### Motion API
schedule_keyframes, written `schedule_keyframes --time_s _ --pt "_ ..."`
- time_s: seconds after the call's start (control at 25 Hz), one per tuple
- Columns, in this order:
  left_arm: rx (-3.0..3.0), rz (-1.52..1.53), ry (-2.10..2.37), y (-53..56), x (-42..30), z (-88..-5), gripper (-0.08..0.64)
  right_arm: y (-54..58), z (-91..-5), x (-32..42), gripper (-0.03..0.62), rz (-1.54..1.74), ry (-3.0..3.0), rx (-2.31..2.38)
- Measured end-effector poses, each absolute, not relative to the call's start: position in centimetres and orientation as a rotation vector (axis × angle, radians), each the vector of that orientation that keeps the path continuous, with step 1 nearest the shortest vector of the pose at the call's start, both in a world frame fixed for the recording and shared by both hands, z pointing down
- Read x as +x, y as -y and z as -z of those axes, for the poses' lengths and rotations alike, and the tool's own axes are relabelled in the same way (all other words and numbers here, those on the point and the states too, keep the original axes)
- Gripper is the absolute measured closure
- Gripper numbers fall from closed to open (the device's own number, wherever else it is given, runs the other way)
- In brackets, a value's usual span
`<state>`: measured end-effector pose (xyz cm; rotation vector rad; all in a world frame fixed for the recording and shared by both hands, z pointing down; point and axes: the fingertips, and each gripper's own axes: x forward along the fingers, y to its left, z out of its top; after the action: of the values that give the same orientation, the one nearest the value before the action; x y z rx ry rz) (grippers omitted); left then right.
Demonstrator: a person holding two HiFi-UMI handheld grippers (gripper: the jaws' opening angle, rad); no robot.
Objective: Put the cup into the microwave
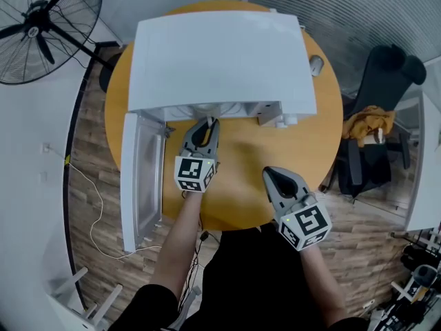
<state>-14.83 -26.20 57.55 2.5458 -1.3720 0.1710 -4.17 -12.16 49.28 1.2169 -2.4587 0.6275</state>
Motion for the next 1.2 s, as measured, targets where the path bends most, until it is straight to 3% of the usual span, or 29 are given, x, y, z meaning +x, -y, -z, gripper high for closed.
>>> schedule_keyframes --time_s 1.2 --pt "2.666 -0.288 1.157 33.1 -13.5 -59.3 0.545 11.9 -49.3 -2.9 0.583 -0.642 2.435 1.266"
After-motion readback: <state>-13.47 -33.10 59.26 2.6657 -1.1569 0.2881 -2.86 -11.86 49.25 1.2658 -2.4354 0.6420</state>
